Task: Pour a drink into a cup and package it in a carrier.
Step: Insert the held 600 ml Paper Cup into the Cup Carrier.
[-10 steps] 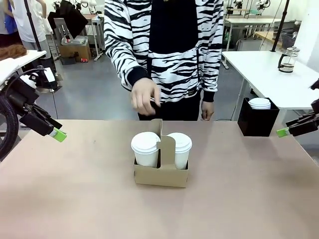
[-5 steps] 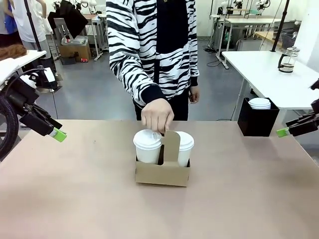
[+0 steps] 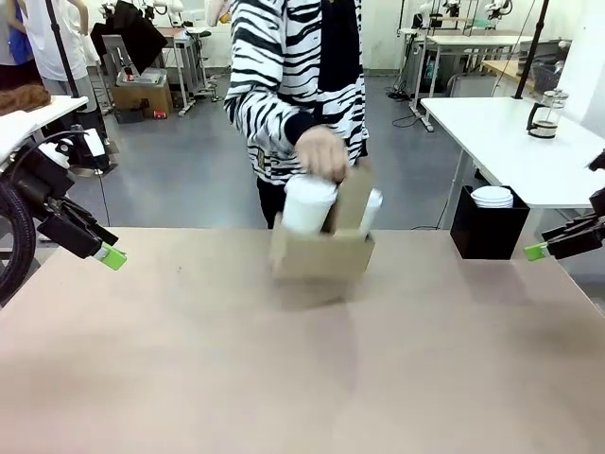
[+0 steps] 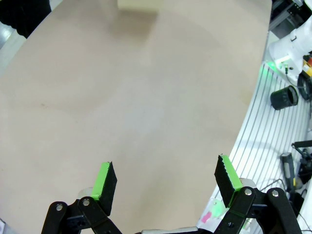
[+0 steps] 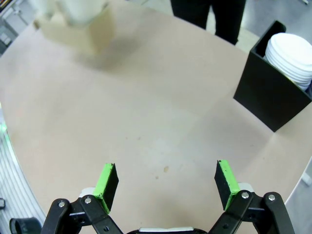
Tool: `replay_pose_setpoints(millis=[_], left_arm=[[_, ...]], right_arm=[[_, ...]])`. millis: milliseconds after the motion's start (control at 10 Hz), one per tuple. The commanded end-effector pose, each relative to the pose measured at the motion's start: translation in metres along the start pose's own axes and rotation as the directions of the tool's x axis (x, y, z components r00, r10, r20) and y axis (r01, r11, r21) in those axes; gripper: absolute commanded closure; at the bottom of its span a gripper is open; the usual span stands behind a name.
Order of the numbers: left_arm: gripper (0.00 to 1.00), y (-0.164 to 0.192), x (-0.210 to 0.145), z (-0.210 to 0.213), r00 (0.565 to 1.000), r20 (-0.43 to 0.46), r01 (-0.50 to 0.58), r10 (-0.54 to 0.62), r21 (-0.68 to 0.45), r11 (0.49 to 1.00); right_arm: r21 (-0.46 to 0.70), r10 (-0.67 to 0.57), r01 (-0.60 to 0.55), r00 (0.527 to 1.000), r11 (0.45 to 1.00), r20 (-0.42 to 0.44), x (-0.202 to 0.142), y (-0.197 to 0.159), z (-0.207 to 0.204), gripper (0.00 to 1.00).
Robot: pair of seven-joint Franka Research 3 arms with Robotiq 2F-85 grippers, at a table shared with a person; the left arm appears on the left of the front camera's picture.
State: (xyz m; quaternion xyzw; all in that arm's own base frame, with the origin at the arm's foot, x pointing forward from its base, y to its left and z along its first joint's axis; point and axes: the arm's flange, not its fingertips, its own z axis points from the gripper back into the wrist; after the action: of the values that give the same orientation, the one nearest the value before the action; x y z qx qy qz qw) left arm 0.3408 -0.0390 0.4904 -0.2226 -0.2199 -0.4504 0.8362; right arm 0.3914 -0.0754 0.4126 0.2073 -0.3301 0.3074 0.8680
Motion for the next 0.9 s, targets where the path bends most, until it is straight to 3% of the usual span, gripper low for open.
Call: replay_pose_setpoints(millis=[0,800], left_arm=[[0.00,0.0009,-0.0003,0.0005,1.000,0.021,0.014,-0.013,-0.018,1.000],[0.00,0.0009,-0.0003,0.0005,1.000,0.021,0.014,-0.013,-0.018,1.000]], right_arm=[[-0.010,0.007,-0.007,1.000,1.000,-0.013,-0.0010,-0.0006,0.0012,0.00],[-0.010,0.007,-0.007,1.000,1.000,-0.013,-0.0010,-0.0006,0.0012,0.00]])
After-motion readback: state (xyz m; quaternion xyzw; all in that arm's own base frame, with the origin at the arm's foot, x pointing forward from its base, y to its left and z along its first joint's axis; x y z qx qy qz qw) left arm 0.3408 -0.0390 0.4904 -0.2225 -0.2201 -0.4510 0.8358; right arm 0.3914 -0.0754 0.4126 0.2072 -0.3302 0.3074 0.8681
